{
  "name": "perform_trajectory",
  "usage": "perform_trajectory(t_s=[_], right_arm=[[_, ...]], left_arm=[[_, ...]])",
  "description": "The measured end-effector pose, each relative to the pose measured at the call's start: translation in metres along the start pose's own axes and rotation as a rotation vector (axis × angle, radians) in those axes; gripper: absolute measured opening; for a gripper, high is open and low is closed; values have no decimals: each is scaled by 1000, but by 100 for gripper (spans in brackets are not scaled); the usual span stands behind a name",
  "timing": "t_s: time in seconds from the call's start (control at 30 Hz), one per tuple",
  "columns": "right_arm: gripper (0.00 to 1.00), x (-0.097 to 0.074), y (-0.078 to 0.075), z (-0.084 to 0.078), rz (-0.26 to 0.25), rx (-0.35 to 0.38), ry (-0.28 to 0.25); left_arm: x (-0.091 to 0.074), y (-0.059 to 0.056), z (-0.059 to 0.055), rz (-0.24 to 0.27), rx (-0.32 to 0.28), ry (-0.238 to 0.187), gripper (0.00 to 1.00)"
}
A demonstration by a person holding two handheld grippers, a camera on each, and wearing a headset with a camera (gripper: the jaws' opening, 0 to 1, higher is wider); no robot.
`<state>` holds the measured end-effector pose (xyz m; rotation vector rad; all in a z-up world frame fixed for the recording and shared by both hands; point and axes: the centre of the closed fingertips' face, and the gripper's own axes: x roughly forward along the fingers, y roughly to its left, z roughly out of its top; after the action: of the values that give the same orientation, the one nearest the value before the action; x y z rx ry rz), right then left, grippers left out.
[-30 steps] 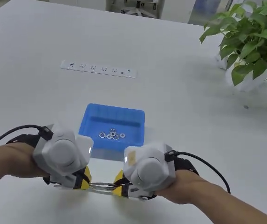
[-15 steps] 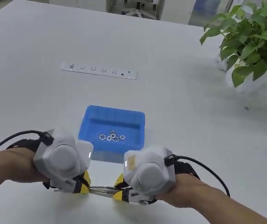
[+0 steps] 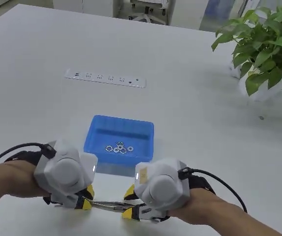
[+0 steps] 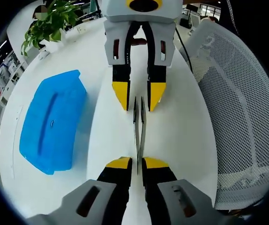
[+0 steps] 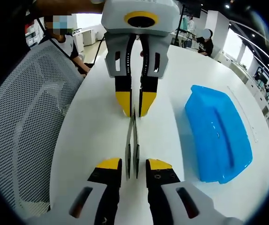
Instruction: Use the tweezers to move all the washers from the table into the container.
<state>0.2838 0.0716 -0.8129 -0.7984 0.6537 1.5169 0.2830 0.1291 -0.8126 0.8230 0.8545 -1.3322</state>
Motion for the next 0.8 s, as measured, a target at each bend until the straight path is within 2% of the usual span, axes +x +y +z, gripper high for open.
perform_trajectory(t_s=[0.1, 0.23, 0.37, 0.47, 0.57, 0.7, 0.73, 0.8], right_arm=[[25, -5, -2, -1, -14, 15, -10], [30, -15, -10, -1, -52, 55, -31], [36, -28, -19, 0, -100, 96, -62], [43, -39, -26, 0, -141, 132, -87], [51, -52, -33, -2, -187, 188, -124], [62, -68, -40, -7, -241, 243, -167], [65, -71, -41, -7, -244, 252, -178], [71, -79, -42, -8, -257, 270, -202]], left_arm=[[-8, 3, -1, 15, -28, -16, 17], [-22, 10, 5, 50, -106, -99, 21], [-36, 14, 6, 71, -140, -138, 28], [-44, 15, 9, 85, -171, -178, 32], [-54, 16, 11, 108, -209, -240, 38], [-66, 18, 17, 133, -241, -299, 48], [-70, 19, 19, 140, -250, -324, 51], [-76, 20, 21, 147, -259, -346, 56]])
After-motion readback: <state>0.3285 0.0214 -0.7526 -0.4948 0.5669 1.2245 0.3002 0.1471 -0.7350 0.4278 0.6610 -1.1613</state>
